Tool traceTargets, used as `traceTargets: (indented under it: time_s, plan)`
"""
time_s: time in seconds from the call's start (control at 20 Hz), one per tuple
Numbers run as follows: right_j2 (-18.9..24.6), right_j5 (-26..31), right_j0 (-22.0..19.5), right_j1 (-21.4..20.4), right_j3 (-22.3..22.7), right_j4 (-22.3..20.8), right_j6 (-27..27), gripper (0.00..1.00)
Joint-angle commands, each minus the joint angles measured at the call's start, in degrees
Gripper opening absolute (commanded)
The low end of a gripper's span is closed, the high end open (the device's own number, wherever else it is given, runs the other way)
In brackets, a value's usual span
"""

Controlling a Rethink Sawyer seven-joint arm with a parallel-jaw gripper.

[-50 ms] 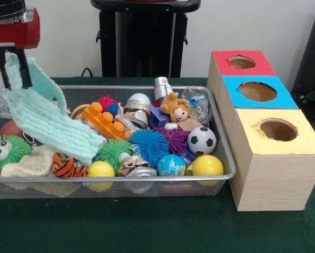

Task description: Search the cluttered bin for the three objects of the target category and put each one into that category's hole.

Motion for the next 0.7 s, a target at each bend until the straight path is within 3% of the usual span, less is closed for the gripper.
traceTargets:
  time_s: [0.05,0.2,0.45,0.7]
  plan:
    - [3.3,-2.0,-2.6,1.7,5.5,-1.4,-18.4,1.0]
    - [2.1,-0.1,-1.1,1.8,4.1,-2.8,-17.3,1.0]
    - [1.0,-9.2,-1.3,-0.4,9.2,-3.6,-8.6,1.0]
    - [2.5,-12.8,-1.1,2.0,12.1,-3.2,-9.8,1.0]
